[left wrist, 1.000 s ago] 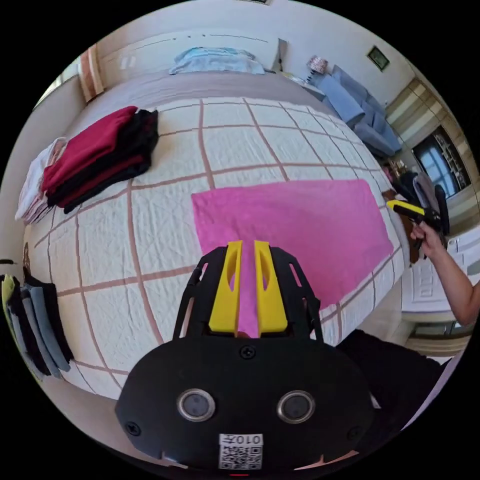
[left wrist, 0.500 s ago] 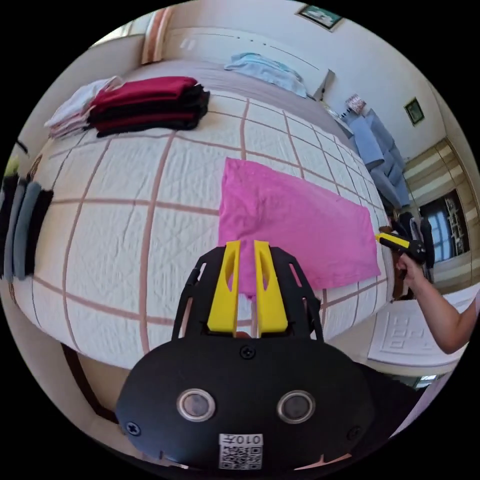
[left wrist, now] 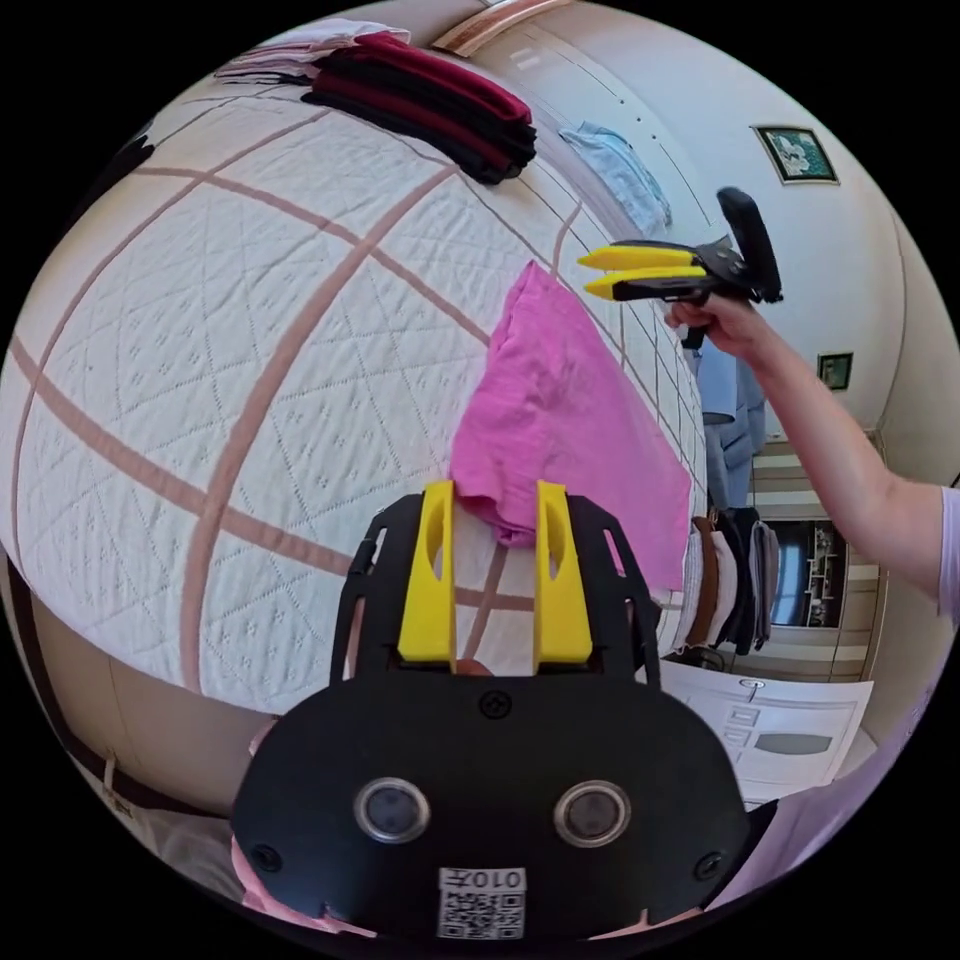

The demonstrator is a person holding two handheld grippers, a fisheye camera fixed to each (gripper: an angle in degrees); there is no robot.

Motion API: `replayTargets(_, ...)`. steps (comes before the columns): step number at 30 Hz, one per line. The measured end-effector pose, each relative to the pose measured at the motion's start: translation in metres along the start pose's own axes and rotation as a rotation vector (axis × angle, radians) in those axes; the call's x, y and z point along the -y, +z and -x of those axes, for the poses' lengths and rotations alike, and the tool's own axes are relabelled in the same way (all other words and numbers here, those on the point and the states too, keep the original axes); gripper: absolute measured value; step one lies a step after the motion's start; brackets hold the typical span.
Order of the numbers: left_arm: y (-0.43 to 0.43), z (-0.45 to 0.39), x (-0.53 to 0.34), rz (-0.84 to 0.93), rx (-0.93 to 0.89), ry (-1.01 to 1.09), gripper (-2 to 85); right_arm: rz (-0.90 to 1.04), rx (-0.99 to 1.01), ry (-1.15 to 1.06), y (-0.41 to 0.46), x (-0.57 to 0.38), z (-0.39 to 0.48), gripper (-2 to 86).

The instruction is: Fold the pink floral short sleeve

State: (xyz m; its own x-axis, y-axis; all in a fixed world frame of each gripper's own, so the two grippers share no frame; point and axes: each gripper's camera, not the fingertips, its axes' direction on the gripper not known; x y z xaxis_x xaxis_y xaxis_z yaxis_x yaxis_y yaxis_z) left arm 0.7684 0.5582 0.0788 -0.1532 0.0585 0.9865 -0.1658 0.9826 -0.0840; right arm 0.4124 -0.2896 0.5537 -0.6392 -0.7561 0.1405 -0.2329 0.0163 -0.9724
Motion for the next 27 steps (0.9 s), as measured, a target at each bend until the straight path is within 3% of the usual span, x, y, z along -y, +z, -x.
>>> replayTargets(5,-0.008,0.031,-0.025,-0.013,-0.066,-0.159,11.3,0.133,0.173,-0.050,0.029,0.049,-0.036,11.5)
replayTargets(12,0.009,0.051,-0.049,-0.003,-0.193,-0.266,11.0,0.166,0.109,-0.151,0.031,0.064,-0.029,8.2)
replayTargets(15,0.021,0.043,-0.063,0.020,-0.148,-0.271,10.5,0.164,0.090,-0.136,0.037,0.062,-0.036,7.3)
replayTargets(24,0.086,0.071,-0.110,-0.050,-0.329,-0.412,6.7,0.095,0.134,-0.115,0.043,0.045,-0.051,4.7)
replayTargets(27,0.097,0.064,-0.130,-0.093,-0.331,-0.359,5.2,0.030,0.134,-0.125,0.031,0.029,-0.053,4.4)
